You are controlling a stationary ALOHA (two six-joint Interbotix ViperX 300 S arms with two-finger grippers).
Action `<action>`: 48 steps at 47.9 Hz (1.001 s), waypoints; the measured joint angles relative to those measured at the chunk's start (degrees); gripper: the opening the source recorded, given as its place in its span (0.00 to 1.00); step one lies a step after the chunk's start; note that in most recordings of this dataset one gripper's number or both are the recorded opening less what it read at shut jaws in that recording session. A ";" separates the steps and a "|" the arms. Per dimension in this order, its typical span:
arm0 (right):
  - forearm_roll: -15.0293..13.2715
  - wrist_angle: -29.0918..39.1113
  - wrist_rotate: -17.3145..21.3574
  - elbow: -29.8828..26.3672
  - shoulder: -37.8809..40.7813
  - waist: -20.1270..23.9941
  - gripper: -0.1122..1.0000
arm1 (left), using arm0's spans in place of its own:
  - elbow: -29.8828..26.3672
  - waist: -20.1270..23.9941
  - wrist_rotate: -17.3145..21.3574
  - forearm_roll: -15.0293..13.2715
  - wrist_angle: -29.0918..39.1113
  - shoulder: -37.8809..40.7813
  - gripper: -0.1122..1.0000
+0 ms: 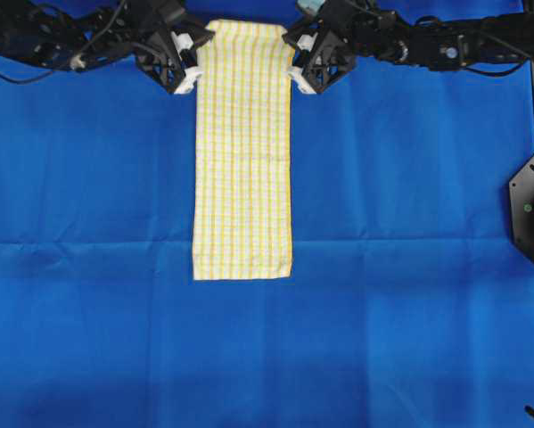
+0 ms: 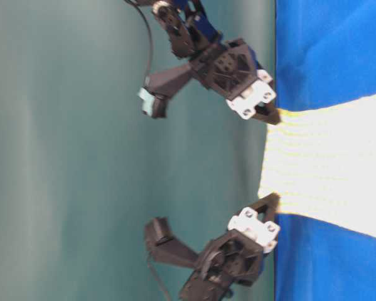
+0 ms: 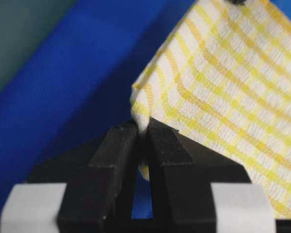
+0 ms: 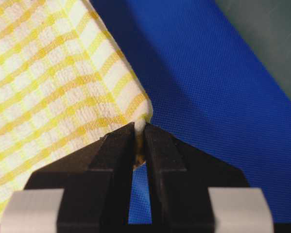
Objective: Fold the yellow towel.
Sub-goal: 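Fold the far end down onto the near half of the strip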
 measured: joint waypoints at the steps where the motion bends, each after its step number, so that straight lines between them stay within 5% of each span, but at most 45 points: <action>1: 0.09 0.00 0.00 0.26 -0.35 0.09 0.17 | 0.18 -0.18 0.00 0.00 0.09 -0.62 0.13; 18: 0.88 0.00 0.44 5.62 -8.35 6.94 0.17 | 5.27 -7.12 -0.97 -0.18 0.62 -7.12 0.13; 48: 9.49 -2.81 2.11 13.10 -12.22 32.17 0.17 | 11.69 -32.87 -9.76 -0.18 0.26 -10.28 0.13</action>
